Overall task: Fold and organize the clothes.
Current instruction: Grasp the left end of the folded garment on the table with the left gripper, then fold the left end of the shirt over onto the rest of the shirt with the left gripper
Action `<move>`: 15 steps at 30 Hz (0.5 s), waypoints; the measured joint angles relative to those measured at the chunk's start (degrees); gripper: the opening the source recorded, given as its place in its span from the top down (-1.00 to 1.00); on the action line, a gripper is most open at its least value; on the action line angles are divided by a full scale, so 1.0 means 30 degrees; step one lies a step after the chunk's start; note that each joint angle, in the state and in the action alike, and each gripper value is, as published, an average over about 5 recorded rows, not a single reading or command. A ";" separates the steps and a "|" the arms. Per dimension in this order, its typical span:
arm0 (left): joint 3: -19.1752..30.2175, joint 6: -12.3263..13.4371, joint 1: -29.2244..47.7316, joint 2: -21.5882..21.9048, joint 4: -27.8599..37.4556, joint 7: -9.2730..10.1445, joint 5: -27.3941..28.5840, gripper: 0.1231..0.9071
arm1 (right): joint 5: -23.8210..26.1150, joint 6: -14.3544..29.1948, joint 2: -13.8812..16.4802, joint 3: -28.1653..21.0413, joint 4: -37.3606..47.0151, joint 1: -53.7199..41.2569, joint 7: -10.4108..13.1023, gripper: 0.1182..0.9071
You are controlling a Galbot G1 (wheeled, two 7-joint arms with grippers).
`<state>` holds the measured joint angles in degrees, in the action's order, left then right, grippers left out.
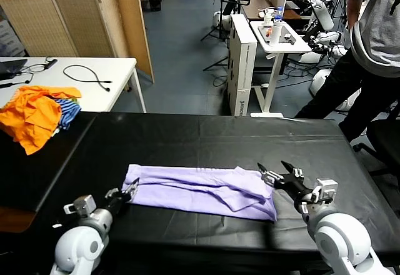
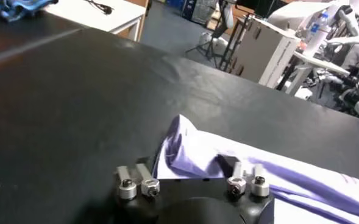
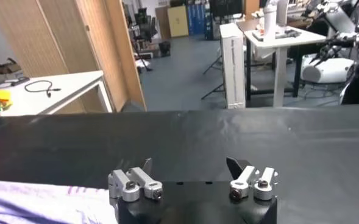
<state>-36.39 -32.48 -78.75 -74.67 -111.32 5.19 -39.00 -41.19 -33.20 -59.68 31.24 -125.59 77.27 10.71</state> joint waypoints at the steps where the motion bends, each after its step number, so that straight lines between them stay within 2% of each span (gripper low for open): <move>1: 0.0008 -0.0031 0.0004 -0.0018 -0.0006 0.0008 -0.0037 0.25 | 0.0088 0.0055 -0.0026 0.0011 -0.0020 0.0030 -0.0008 -1.00; 3: 0.0016 -0.0077 0.0009 -0.0026 -0.0031 0.0028 -0.0019 0.58 | 0.0224 0.0160 -0.0075 0.0082 -0.0094 0.0124 -0.0014 -1.00; 6: 0.0000 -0.0082 -0.0040 0.0116 -0.0155 0.0048 0.0509 0.83 | 0.0282 0.0255 -0.0121 0.0302 -0.0272 0.0364 -0.0071 -1.00; 11: -0.0387 0.0221 -0.0429 0.1017 -0.0597 0.0009 0.2251 0.82 | 0.0461 0.0570 -0.0198 0.0441 -0.0725 0.1146 -0.0382 -1.00; 15: -0.1221 0.0684 -0.0916 0.2479 -0.0771 -0.0159 0.3225 0.82 | 0.0820 0.0830 -0.0429 0.0201 -0.1203 0.2108 -0.0506 -1.00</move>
<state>-40.06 -30.43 -81.50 -67.24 -113.64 4.71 -29.33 -38.73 -30.71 -60.97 31.84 -129.20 83.60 9.19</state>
